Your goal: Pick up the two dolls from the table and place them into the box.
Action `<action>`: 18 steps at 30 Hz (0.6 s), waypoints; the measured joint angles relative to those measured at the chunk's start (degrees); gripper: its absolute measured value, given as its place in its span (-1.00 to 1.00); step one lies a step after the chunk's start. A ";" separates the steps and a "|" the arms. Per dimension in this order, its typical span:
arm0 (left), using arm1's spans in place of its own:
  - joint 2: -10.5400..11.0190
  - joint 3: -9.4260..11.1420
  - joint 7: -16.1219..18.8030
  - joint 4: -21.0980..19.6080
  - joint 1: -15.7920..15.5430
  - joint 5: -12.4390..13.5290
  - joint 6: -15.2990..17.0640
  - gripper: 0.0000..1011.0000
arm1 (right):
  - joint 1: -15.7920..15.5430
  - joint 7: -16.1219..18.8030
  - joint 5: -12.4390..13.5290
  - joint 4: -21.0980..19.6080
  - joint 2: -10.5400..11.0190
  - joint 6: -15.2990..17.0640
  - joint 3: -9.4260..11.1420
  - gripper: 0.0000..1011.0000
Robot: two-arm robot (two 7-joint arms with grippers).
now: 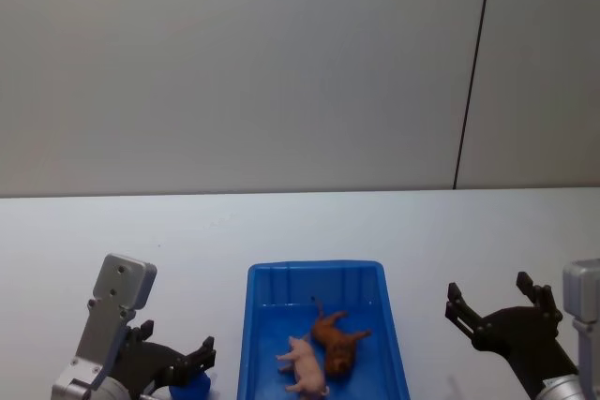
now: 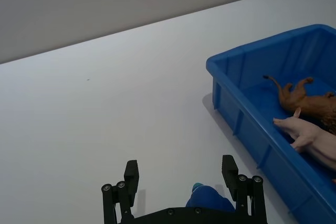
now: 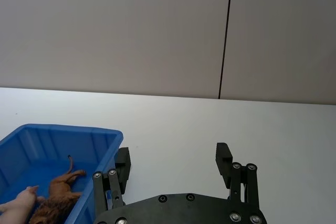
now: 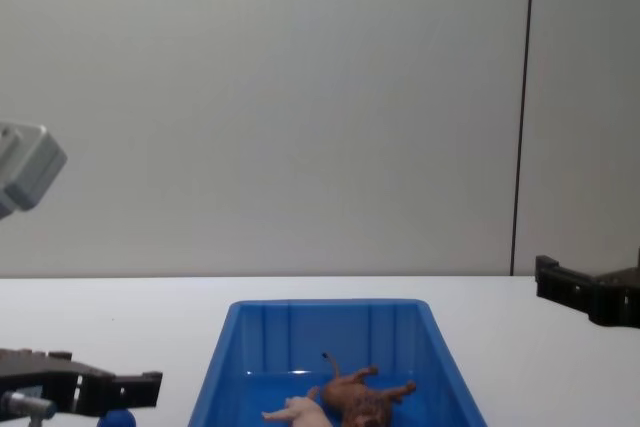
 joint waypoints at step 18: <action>-0.79 -0.07 -1.90 2.43 -0.21 -0.18 1.31 0.97 | 0.00 0.00 0.00 0.00 0.00 0.00 0.00 0.98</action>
